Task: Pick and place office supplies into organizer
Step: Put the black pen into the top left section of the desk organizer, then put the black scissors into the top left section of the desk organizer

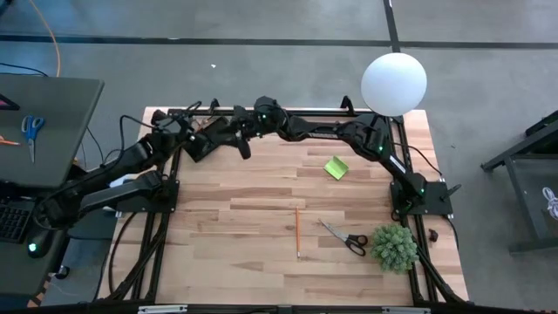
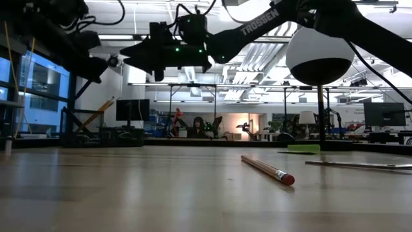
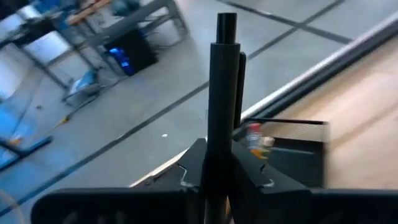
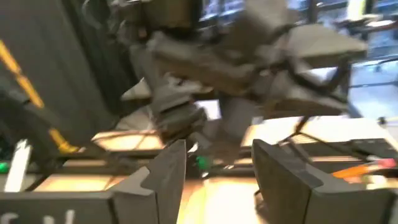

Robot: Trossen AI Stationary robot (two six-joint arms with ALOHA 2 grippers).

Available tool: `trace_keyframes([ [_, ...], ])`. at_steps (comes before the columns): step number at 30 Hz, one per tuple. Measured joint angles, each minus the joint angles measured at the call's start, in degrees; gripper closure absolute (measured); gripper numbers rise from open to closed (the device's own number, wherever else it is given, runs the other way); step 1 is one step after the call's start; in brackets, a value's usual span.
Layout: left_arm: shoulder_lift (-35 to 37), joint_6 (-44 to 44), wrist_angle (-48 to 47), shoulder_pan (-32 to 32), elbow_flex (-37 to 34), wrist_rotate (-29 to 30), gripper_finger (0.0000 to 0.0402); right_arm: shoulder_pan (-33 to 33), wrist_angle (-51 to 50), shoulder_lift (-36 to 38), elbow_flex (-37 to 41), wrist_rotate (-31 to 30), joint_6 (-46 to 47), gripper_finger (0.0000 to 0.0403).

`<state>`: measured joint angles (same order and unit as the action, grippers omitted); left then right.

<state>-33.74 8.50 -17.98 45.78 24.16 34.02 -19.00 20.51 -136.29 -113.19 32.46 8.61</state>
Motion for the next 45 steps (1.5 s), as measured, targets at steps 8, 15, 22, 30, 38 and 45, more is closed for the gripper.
trace_keyframes([
  [8,-0.33,0.07,9.84,0.04,-6.66,-0.61,0.0390,1.75,-5.91,0.00,0.00,2.10,-5.62,0.0250],
  [15,-0.22,-1.19,14.45,-0.01,-11.07,5.46,0.0343,2.34,-7.89,-0.02,0.00,5.96,-6.55,0.0261],
  [22,-0.24,-4.28,14.98,-0.03,-11.17,4.28,0.0327,2.29,-8.13,-0.07,0.00,6.18,-6.64,0.0256],
  [30,0.27,-7.53,14.98,-0.05,-11.17,0.39,0.0311,2.29,-9.99,-0.09,0.00,7.92,-6.68,0.0257],
  [38,3.20,-13.32,14.58,-0.20,-10.73,-11.99,0.0326,2.53,-13.86,0.93,0.04,0.44,-11.26,0.0262],
  [45,8.37,-13.46,15.07,-6.78,-10.73,-16.09,0.0391,6.97,-28.38,7.77,0.09,-29.91,-25.52,0.0263],
])
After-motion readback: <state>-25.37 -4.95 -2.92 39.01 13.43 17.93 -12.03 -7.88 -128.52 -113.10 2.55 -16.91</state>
